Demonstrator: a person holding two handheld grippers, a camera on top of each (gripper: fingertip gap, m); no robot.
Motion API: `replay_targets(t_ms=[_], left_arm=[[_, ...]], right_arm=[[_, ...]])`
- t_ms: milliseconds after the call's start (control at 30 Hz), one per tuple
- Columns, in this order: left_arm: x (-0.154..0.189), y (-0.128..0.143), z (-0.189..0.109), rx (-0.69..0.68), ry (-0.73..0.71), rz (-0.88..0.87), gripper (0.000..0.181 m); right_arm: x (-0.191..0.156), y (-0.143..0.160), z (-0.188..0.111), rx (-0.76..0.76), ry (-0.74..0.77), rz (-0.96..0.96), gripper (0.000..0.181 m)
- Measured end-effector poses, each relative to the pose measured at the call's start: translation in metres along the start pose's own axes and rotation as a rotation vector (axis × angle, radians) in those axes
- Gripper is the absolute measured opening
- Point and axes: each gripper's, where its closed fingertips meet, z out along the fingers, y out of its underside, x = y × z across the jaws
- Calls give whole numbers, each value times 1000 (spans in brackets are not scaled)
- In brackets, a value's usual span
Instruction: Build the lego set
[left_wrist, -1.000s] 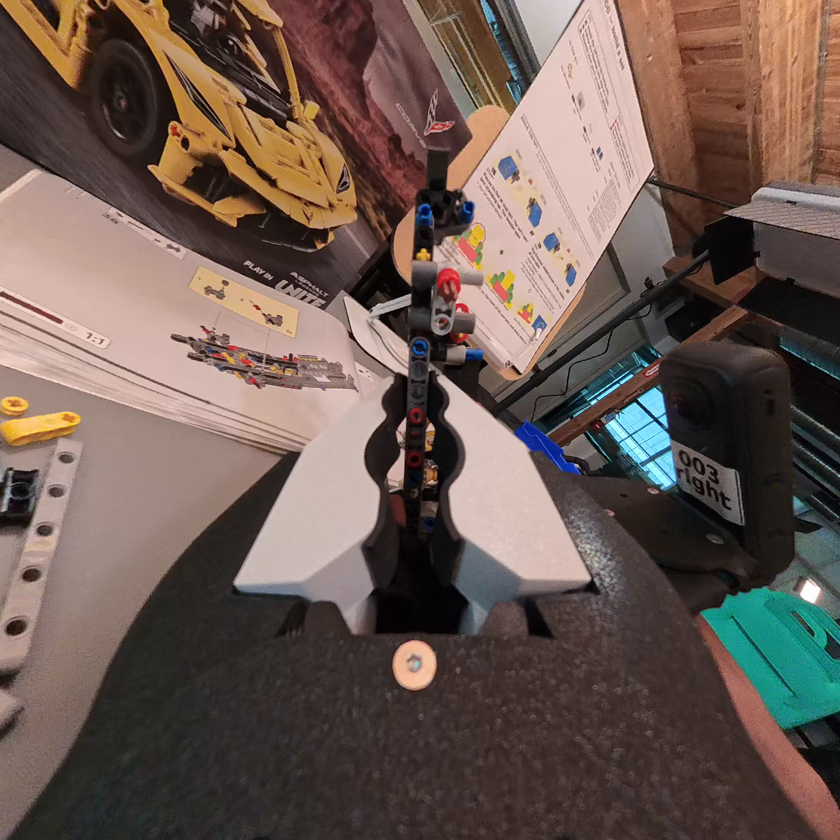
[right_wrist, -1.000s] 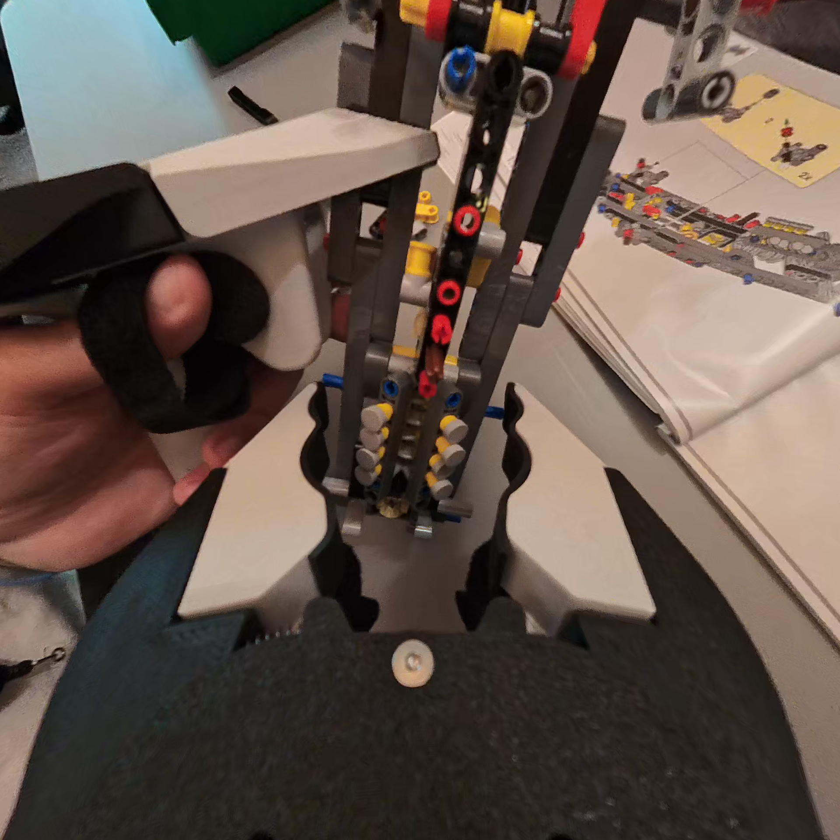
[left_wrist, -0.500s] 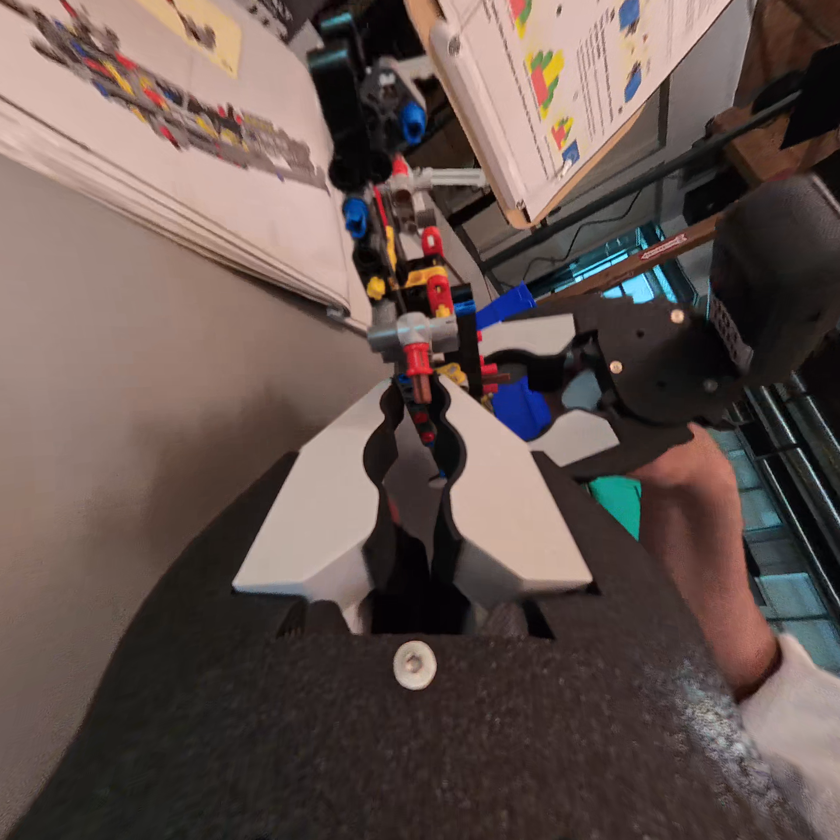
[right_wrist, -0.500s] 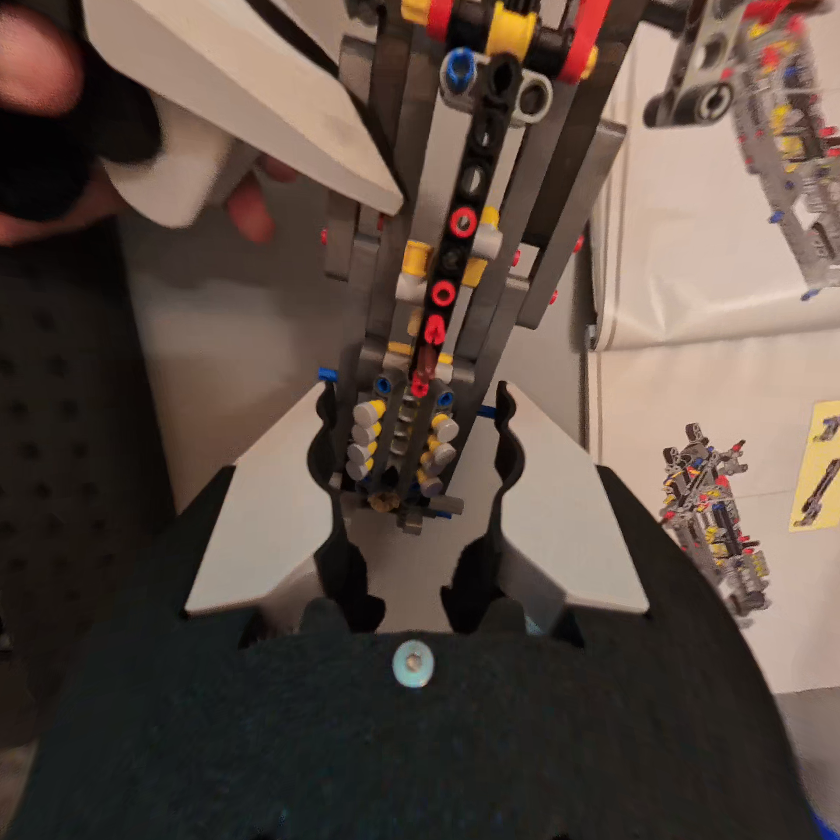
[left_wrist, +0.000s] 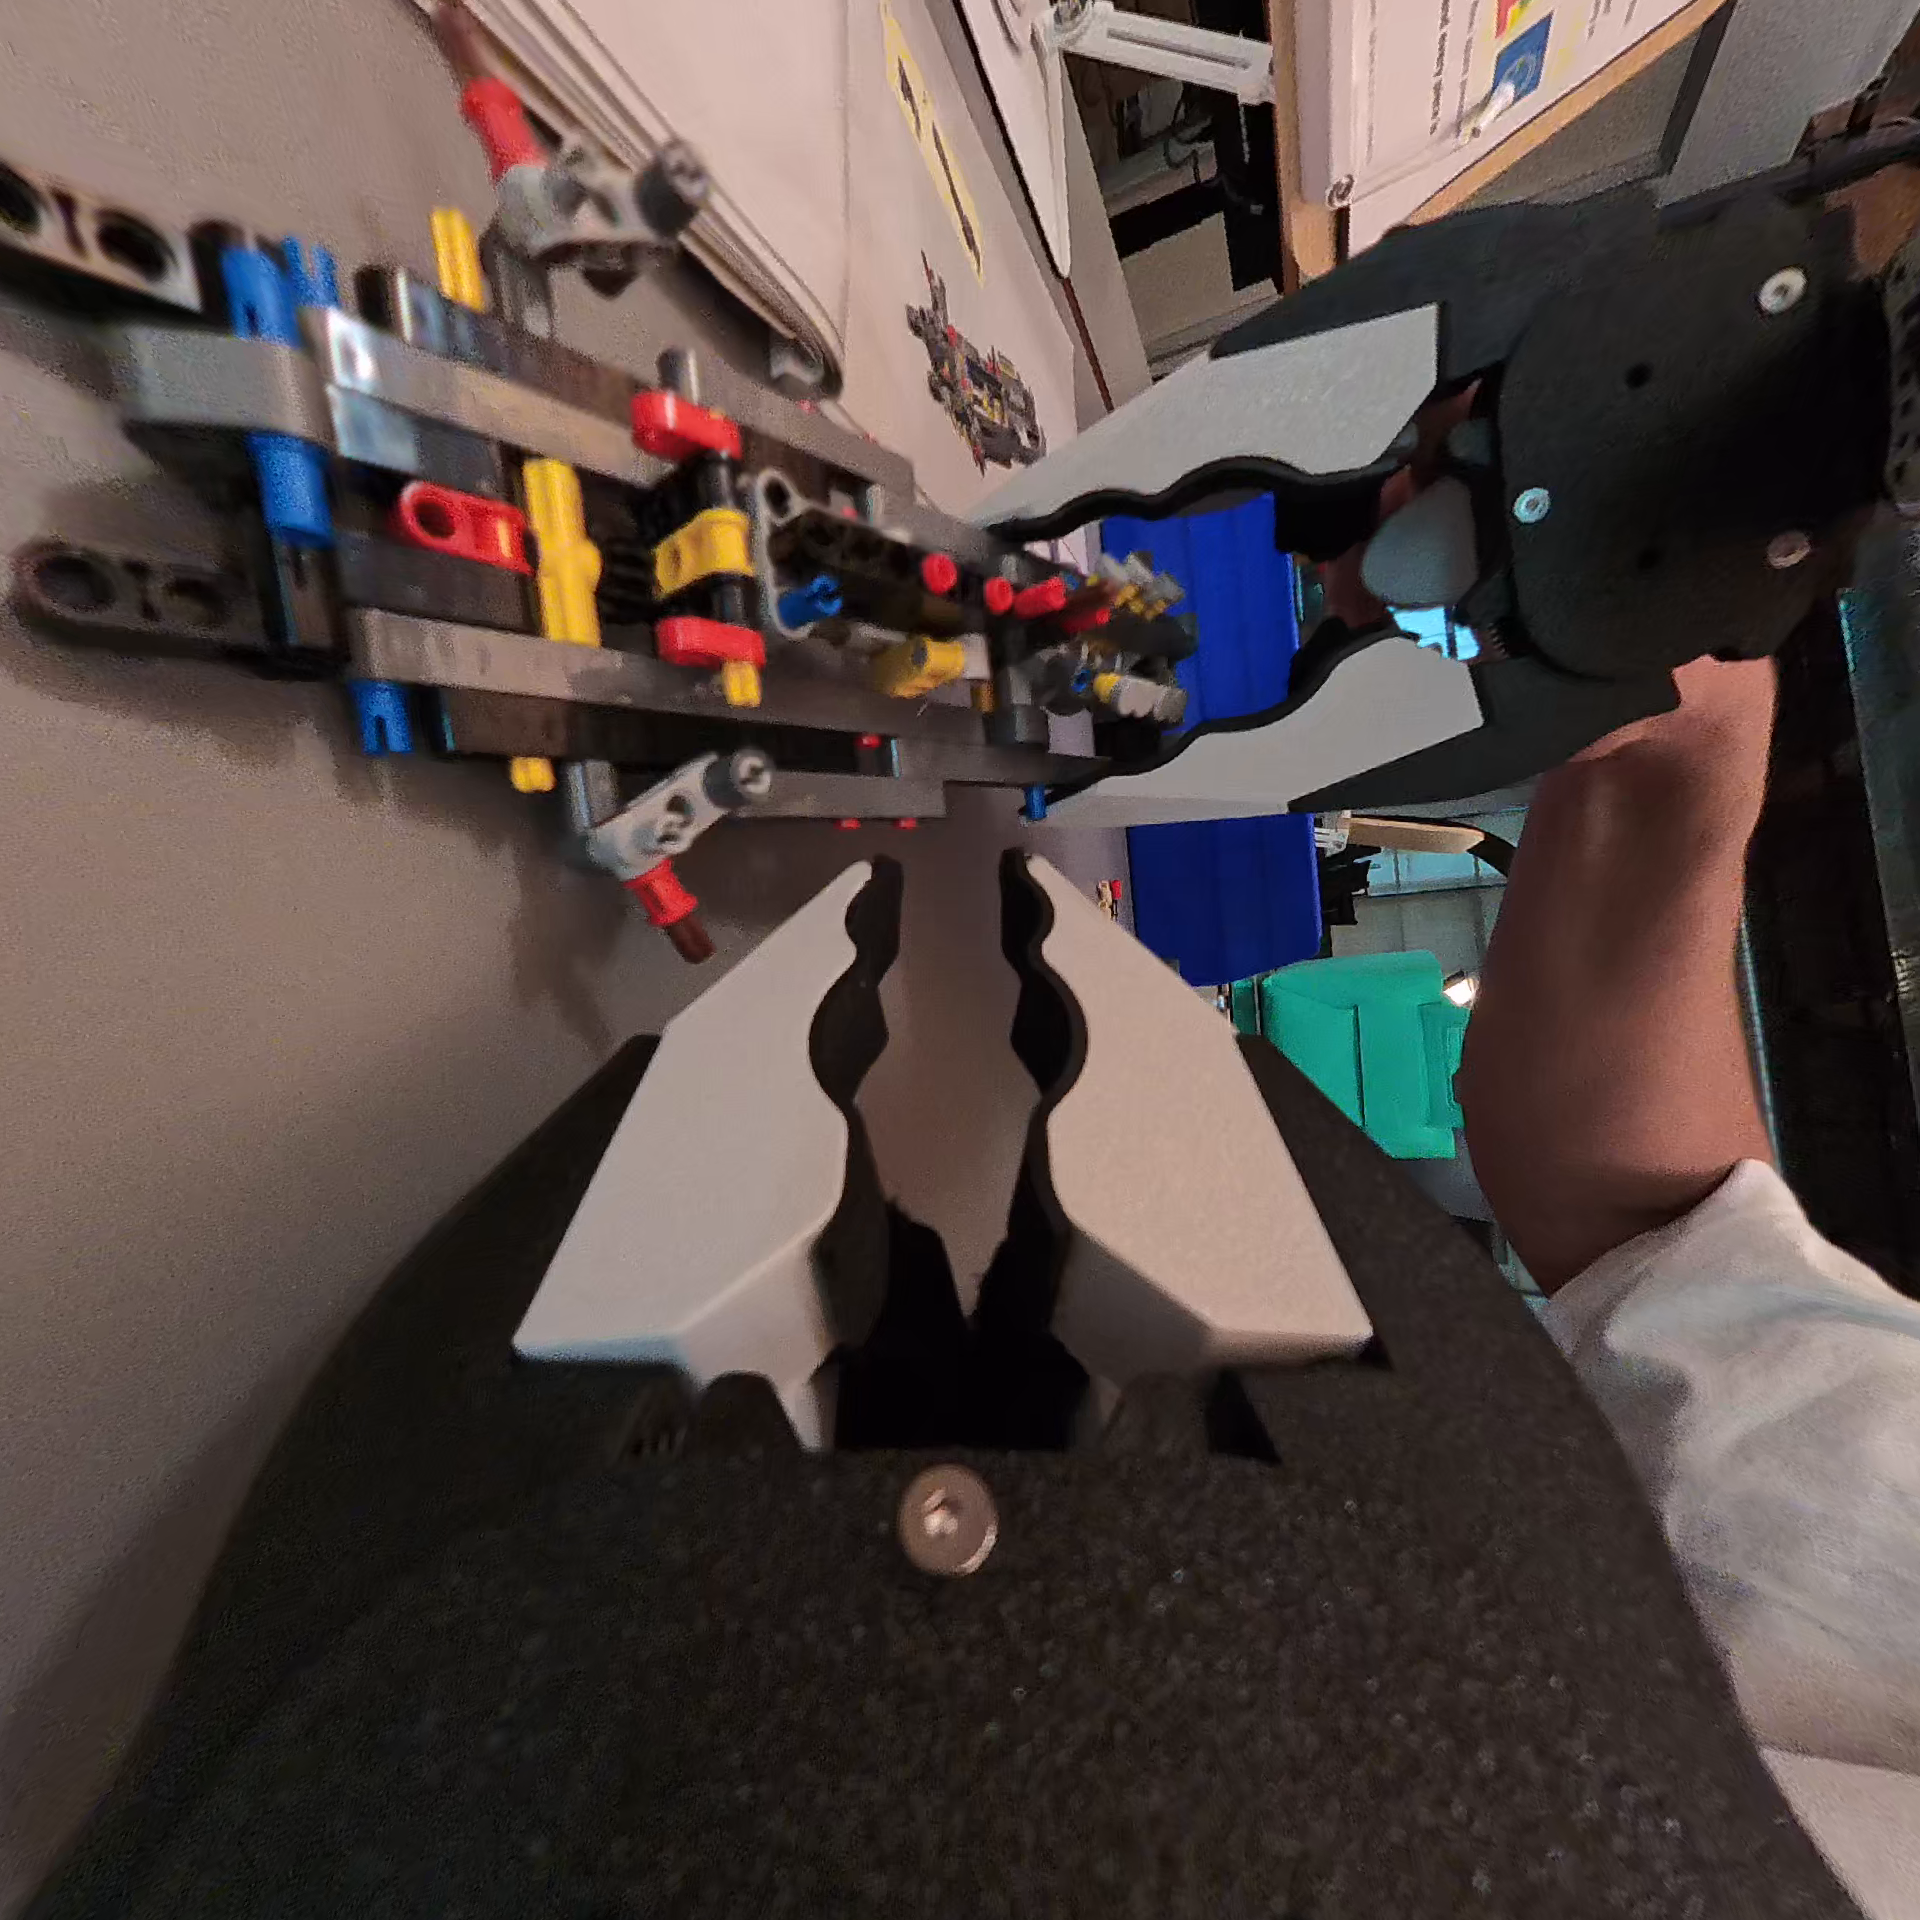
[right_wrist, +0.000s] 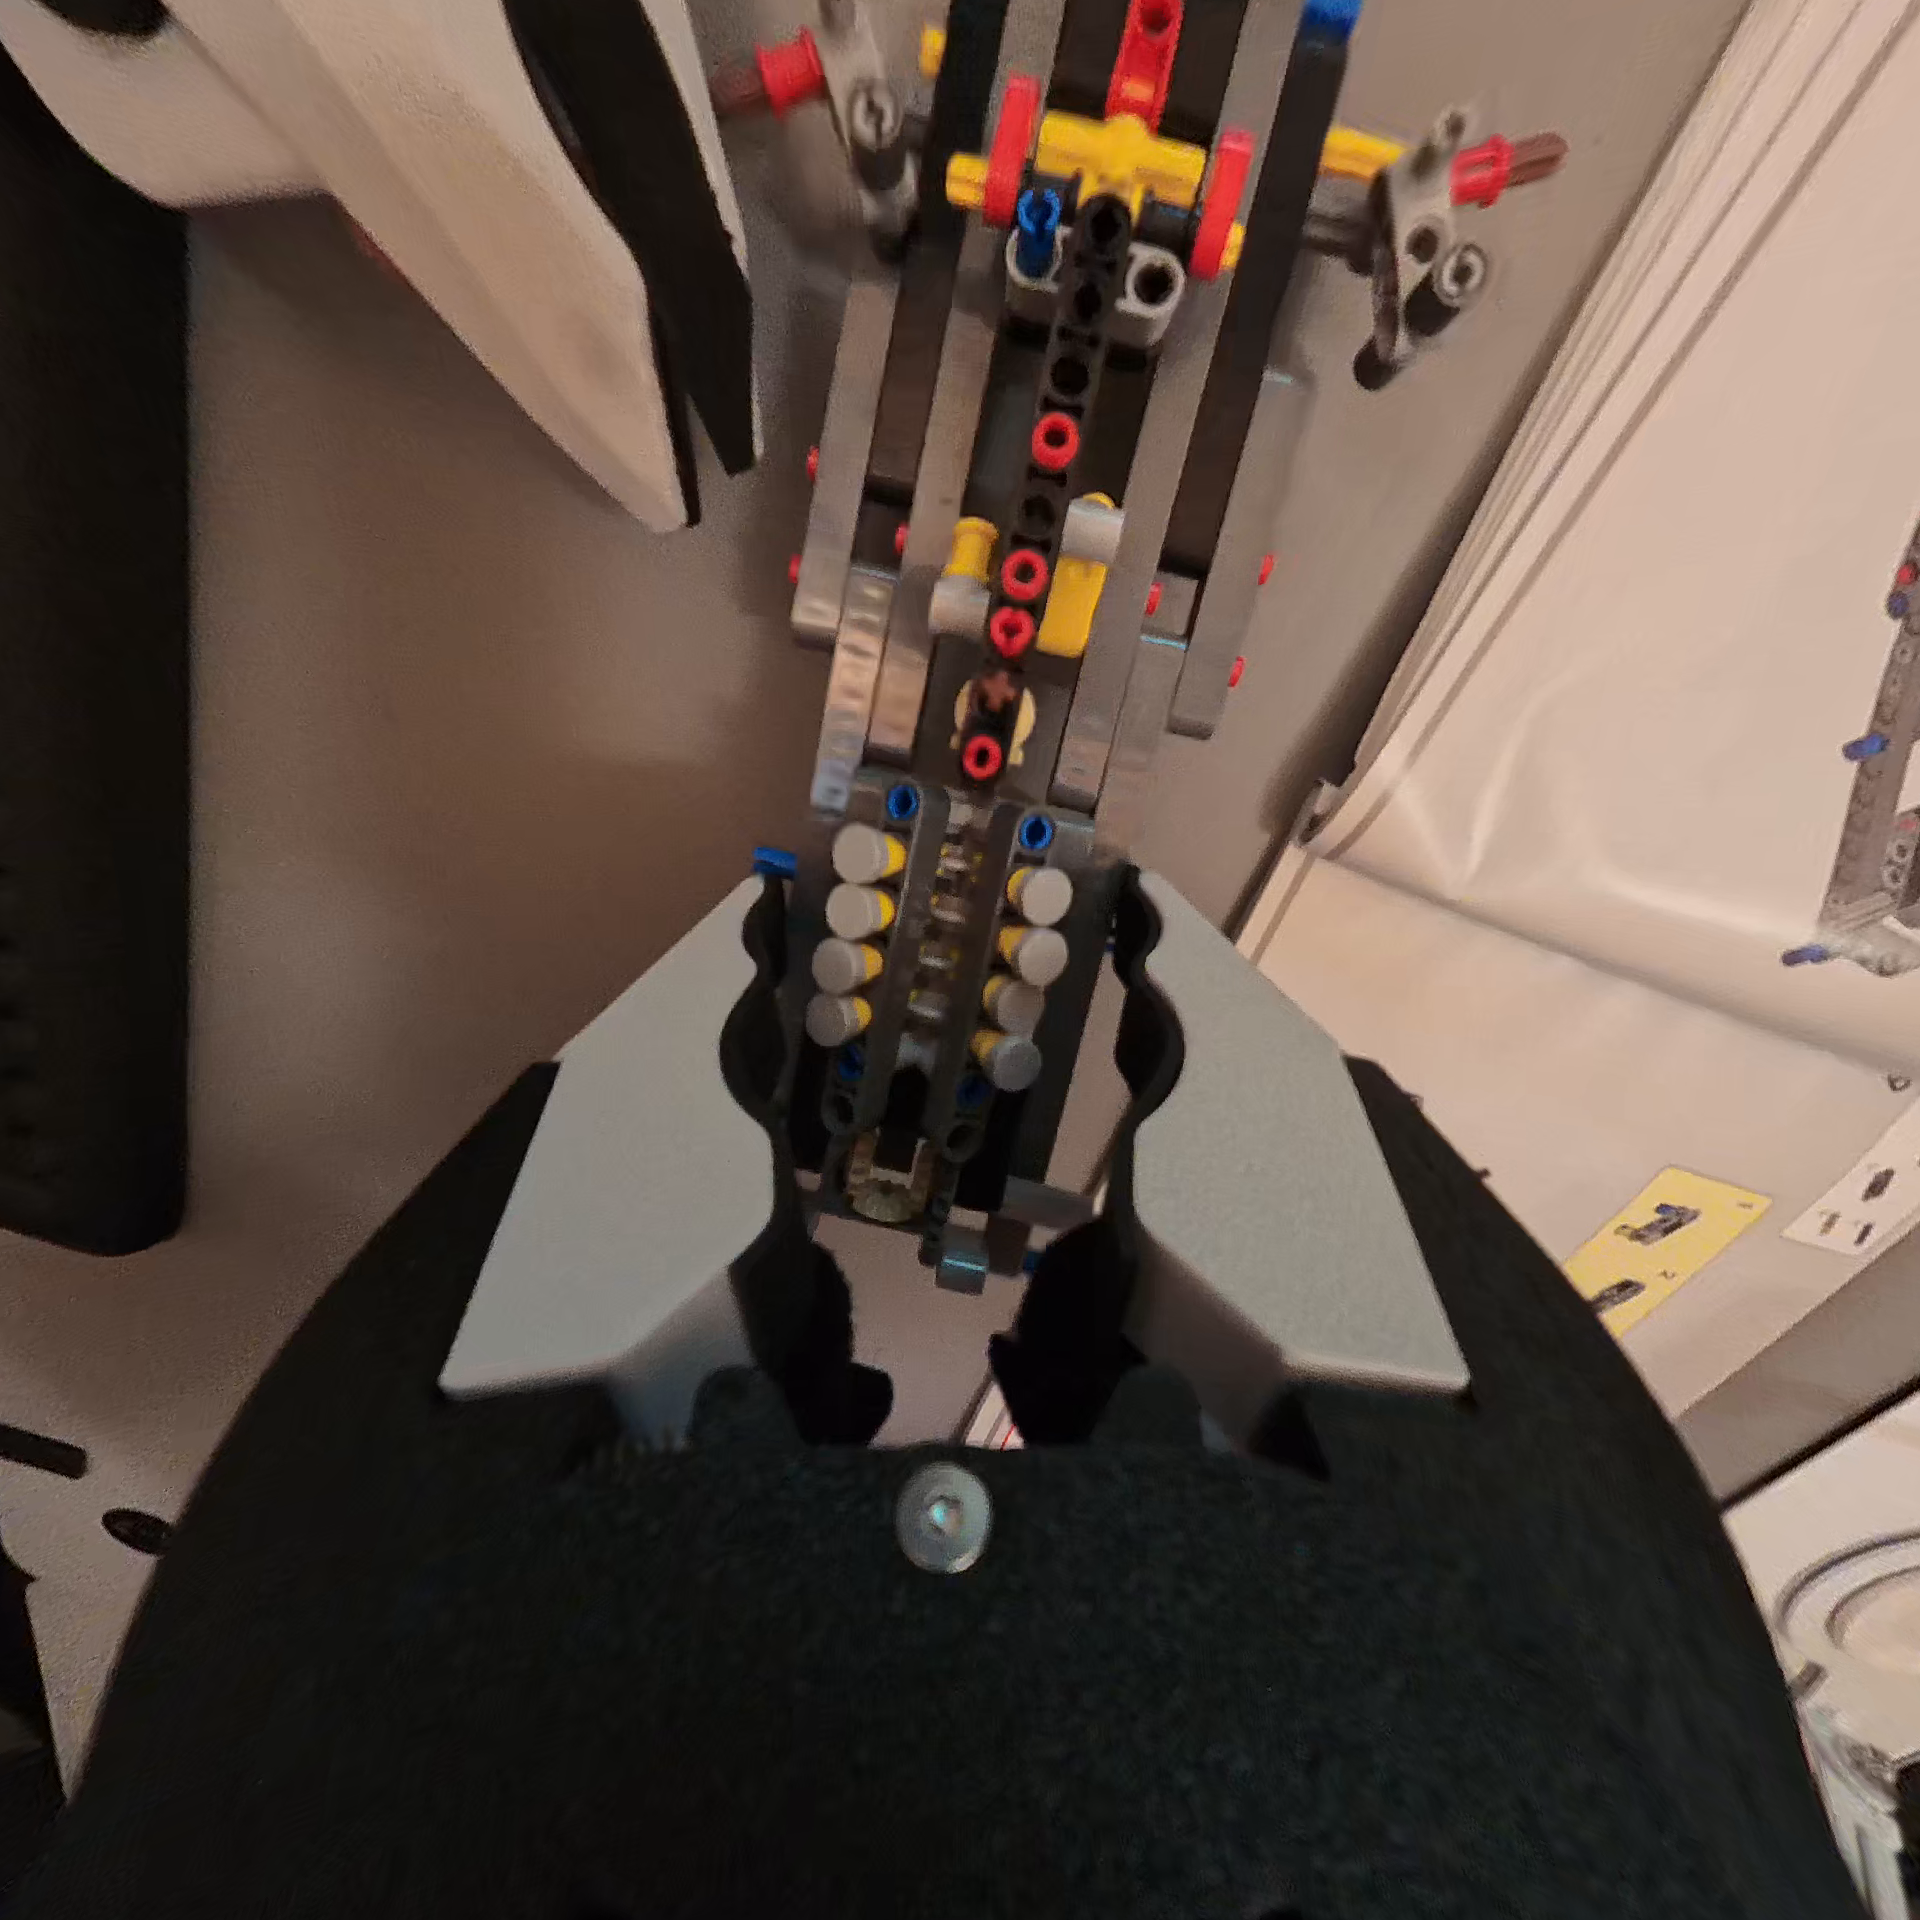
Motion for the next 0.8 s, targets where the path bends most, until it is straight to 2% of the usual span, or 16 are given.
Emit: replay_targets(t_ms=[133,233,333,467,533,600,667,733,800], left_arm=[[5,4,-5,-11,8,51,18],[18,4,-18,-7,15,177,18],[25,-5,-38,-12,-5,421,20],[-1,-39,-54,-93,-157,915,28],[-17,-58,-51,-162,-212,1117,28],[-29,-72,-39,-262,-206,1222,28],[-35,-84,-21,-345,-150,1222,29],[-37,-88,-7,-436,-65,1213,32],[-41,-89,4,-514,-18,1245,29]], right_arm=[[1,11,13,-81,4,-46,62],[1,17,18,-98,-1,-90,61],[3,27,23,-121,6,-183,61],[6,27,28,-89,-5,-213,62],[6,27,28,-86,0,-227,62],[6,26,29,-70,22,-214,64],[4,24,27,-49,16,-131,89],[7,26,17,-22,52,-17,89],[10,20,-1,85,157,109,87]])
